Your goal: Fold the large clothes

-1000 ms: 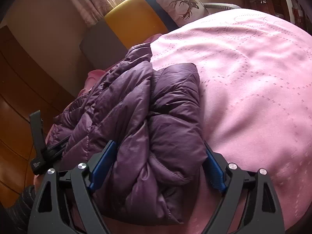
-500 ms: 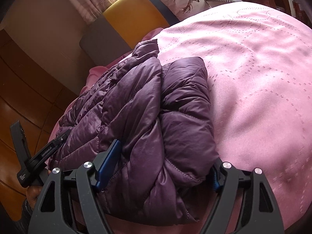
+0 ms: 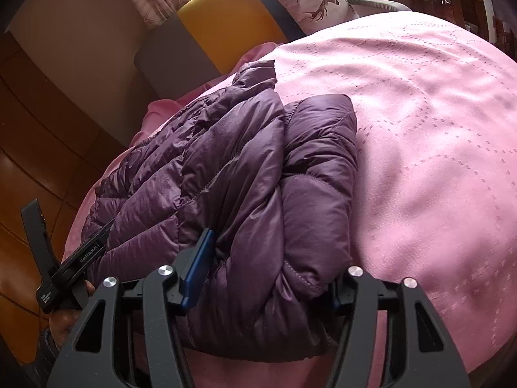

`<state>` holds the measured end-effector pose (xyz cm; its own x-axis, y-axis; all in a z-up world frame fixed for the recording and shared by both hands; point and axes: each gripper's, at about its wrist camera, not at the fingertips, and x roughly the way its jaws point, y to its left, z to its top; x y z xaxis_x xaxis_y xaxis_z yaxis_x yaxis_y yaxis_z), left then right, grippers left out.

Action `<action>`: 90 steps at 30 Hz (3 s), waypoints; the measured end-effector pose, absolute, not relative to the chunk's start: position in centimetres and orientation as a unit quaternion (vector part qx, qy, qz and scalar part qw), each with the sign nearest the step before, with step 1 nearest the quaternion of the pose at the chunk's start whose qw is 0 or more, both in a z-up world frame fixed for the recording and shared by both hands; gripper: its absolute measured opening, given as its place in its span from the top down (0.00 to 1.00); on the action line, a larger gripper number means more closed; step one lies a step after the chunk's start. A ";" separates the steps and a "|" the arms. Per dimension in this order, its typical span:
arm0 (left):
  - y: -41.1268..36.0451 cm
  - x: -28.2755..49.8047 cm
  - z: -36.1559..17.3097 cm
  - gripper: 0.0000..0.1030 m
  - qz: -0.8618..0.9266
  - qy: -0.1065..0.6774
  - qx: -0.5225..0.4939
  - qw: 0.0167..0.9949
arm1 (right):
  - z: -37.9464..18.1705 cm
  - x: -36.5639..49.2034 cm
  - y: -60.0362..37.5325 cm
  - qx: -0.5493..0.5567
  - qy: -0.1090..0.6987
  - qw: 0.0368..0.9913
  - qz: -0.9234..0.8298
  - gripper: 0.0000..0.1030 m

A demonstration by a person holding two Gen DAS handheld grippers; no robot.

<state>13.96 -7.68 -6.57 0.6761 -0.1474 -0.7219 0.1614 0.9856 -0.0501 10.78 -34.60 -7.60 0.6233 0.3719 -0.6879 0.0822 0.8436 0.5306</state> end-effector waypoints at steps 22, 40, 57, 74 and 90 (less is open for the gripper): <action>-5.7 15.0 -7.5 0.57 -0.120 0.411 -0.035 0.903 | 3.5 11.7 -26.8 0.229 0.349 0.890 0.182 0.80; 11.6 9.5 -0.5 0.54 -0.157 0.355 -0.232 0.892 | 3.7 15.8 -5.6 0.096 0.382 0.868 0.304 0.81; 9.2 16.9 -0.2 0.69 -0.215 0.463 -0.221 0.831 | 1.5 12.0 0.2 0.001 0.361 0.849 0.385 0.41; 11.2 17.5 0.1 0.75 -0.164 0.506 -0.194 0.824 | -2.7 10.6 -6.8 -0.018 0.372 0.867 0.330 0.46; 13.0 13.3 -5.1 0.35 0.032 0.469 -0.111 0.875 | -4.2 8.0 -2.5 -0.077 0.384 0.837 0.382 0.41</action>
